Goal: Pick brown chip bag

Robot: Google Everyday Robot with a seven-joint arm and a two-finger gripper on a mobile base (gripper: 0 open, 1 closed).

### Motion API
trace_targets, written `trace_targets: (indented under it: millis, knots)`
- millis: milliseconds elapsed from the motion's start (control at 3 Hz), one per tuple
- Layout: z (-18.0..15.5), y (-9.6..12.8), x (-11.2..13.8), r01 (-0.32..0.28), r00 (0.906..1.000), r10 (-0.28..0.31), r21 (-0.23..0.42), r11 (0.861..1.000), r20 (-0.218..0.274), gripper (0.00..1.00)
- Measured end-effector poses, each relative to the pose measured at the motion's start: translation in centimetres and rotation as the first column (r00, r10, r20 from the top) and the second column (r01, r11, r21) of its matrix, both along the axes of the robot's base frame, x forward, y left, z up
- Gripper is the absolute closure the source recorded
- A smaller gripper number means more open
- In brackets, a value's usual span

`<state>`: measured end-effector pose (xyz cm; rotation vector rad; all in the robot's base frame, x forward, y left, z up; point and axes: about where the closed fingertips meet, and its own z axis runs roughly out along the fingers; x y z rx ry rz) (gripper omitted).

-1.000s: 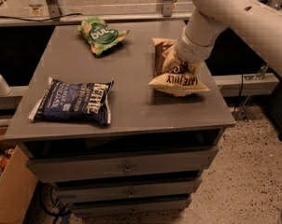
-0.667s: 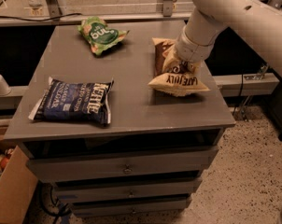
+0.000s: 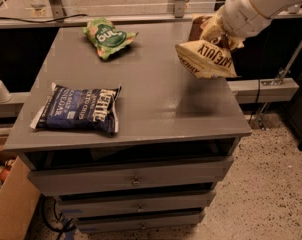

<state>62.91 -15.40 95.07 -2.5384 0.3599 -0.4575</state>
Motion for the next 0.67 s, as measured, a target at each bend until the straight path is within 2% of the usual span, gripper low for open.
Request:
trace_targets:
  millis: [333, 667]
  knots:
    - [3.85, -0.69, -0.62, 0.012, 0.9991, -0.016, 0.123, 0.992, 0.039, 1.00]
    - [3.85, -0.68, -0.61, 0.012, 0.9991, -0.016, 0.123, 0.992, 0.039, 1.00]
